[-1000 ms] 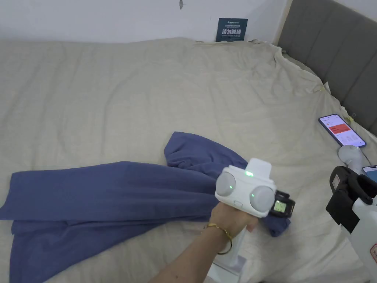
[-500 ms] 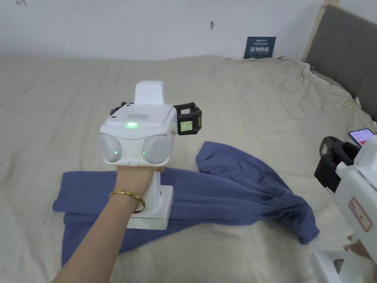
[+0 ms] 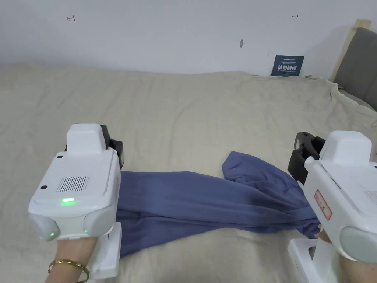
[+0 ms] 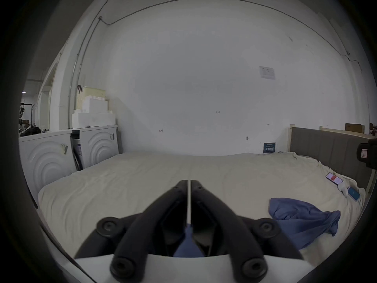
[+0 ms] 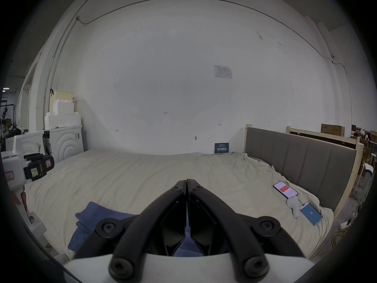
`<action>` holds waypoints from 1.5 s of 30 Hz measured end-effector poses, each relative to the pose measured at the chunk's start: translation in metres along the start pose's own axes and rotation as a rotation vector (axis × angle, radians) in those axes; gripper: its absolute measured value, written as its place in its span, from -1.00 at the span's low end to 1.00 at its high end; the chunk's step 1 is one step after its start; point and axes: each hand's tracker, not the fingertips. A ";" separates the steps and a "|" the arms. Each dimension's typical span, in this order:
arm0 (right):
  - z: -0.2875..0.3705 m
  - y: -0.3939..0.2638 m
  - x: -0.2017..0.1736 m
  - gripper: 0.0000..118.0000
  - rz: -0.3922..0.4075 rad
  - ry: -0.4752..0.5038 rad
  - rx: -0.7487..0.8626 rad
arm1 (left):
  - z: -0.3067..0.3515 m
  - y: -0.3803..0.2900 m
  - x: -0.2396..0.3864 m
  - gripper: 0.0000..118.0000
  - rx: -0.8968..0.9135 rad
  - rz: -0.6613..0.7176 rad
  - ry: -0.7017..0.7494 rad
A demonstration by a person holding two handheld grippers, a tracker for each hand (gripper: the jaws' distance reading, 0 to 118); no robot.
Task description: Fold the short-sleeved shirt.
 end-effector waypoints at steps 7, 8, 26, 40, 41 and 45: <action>0.004 -0.016 0.002 -1.00 -0.007 0.000 -0.014 | 0.014 -0.011 -0.004 -1.00 -0.010 -0.005 0.004; 0.004 -0.018 0.001 -1.00 -0.006 -0.002 -0.018 | 0.016 -0.011 -0.003 -1.00 -0.013 -0.007 -0.001; -0.005 -0.013 0.016 -1.00 -0.045 -0.014 -0.067 | 0.023 -0.016 0.012 -1.00 -0.014 -0.020 -0.066; -0.170 0.018 0.083 0.86 -0.034 -0.021 -0.537 | -0.002 -0.018 0.018 -1.00 -0.033 -0.027 -0.090; -0.186 0.011 0.088 0.90 -0.041 -0.034 -0.611 | -0.005 -0.018 0.018 -1.00 -0.038 -0.026 -0.088; -0.233 -0.022 0.109 0.90 -0.116 -0.088 -0.787 | -0.020 -0.022 0.018 -1.00 -0.056 -0.020 -0.079</action>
